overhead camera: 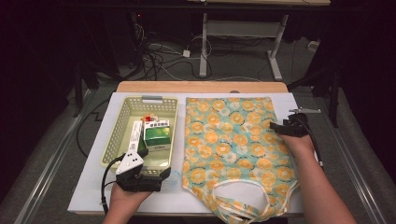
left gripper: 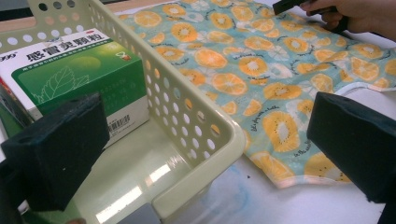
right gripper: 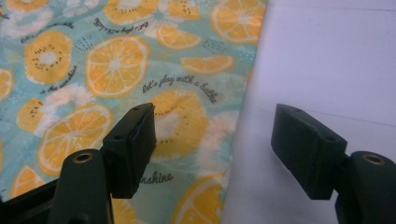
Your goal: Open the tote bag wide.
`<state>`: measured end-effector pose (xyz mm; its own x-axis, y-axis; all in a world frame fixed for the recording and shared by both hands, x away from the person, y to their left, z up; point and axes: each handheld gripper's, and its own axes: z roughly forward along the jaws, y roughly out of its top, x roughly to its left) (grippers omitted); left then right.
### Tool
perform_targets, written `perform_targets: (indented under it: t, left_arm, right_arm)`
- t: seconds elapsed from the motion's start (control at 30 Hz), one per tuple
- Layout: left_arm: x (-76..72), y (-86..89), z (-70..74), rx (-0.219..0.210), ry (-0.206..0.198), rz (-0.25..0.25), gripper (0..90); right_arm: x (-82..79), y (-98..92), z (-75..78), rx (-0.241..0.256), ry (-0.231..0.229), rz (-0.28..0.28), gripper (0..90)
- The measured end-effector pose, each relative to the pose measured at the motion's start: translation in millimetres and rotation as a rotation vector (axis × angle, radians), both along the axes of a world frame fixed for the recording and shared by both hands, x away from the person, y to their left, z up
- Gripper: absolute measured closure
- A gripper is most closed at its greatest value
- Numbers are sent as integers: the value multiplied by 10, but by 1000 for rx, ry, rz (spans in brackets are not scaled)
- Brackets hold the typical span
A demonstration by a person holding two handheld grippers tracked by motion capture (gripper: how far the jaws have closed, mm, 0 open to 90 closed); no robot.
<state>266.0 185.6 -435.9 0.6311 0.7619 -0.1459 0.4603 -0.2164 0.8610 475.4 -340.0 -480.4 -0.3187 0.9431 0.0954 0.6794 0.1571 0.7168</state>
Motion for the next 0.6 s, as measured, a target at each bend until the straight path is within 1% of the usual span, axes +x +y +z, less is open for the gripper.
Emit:
perform_targets:
  t: [0.13, 0.2, 0.3, 0.33, 0.43, 0.53, 0.6]
  left_arm:
    - [12, -5, -6, 2, 2, 0, 0]
    - [17, -19, -13, 5, 6, -4, 0]
    - [27, -39, -18, 10, 9, -12, 0]
    - [29, -46, -18, 11, 9, -13, 0]
    - [36, -60, -24, 14, 10, -17, 0]
    - [41, -64, -21, 12, 10, -17, 0]
    - [42, -69, -17, 12, 8, -18, 0]
  right_arm:
    - [12, -7, -33, -5, 14, 8, 335]
    - [4, 13, -36, -16, 15, 18, 367]
    - [-20, 65, -39, -65, 6, 43, 462]
    - [-26, 78, -41, -79, 2, 46, 491]
    - [-39, 106, -41, -108, -7, 43, 615]
    - [-41, 108, -34, -103, -1, 67, 725]
    - [-44, 101, -36, -98, -2, 77, 780]
